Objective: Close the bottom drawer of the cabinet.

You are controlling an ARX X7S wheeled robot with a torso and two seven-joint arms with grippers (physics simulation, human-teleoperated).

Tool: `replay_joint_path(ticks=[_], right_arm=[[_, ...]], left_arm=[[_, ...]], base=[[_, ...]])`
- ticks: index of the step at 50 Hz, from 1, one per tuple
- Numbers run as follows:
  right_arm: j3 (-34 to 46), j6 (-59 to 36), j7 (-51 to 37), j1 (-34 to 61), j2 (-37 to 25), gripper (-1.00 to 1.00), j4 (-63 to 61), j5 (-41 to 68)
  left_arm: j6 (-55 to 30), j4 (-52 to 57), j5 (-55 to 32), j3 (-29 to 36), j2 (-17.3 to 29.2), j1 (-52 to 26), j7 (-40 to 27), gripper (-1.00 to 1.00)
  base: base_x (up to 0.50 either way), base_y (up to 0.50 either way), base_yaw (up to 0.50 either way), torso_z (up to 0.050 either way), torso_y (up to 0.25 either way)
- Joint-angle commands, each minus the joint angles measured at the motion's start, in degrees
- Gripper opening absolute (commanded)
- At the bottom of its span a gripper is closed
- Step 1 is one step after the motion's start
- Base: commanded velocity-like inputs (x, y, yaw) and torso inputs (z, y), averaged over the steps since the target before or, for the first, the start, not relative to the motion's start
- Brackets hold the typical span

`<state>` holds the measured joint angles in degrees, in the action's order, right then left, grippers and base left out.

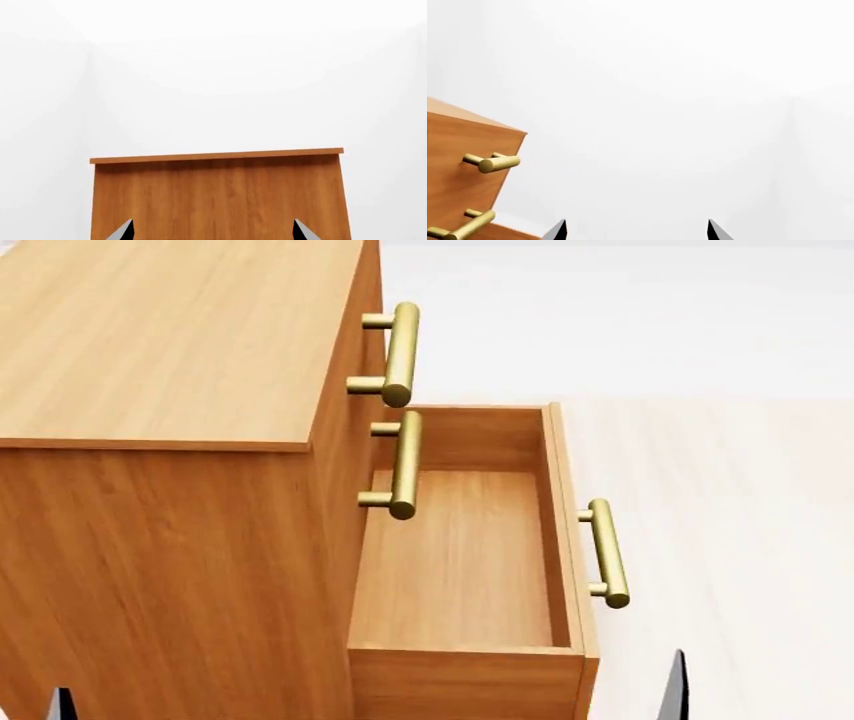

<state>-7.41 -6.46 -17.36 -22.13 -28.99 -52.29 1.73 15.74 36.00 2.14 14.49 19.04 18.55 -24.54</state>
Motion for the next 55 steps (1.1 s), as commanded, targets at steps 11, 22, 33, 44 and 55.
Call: replay_joint_path(ticks=[11, 22, 33, 44, 55], right_arm=[[-3.3, 2.8, 5.0, 6.1, -1.0, 1.00, 11.9, 9.4], [-2.6, 2.3, 6.6, 9.6, -1.4, 1.00, 16.1, 12.7], [-1.0, 1.4, 8.9, 13.4, -1.8, 1.00, 22.7, 15.4], [-1.7, 0.8, 9.5, 15.3, -2.0, 1.00, 25.5, 17.7], [-2.9, 2.6, 10.0, 14.9, -1.3, 1.00, 28.0, 19.1]], left_arm=[[0.9, -0.3, 0.9, -1.2, -0.8, 0.7, 0.5, 1.00], [0.9, -0.3, 0.8, -1.1, -0.6, 0.8, 0.1, 1.00], [0.7, -0.4, 1.0, -0.8, -0.5, 0.7, -0.1, 1.00], [1.0, -0.7, 1.2, -0.5, -0.4, 0.8, -0.5, 1.00], [1.3, -1.0, 1.6, -0.2, -0.3, 1.0, -0.8, 1.00]], base=[[0.00, 0.00, 0.00, 0.000, 0.000], [0.00, 0.00, 0.00, 0.000, 0.000], [0.00, 0.00, 0.00, 0.000, 0.000], [0.00, 0.00, 0.00, 0.000, 0.000], [0.00, 0.00, 0.00, 0.000, 0.000]])
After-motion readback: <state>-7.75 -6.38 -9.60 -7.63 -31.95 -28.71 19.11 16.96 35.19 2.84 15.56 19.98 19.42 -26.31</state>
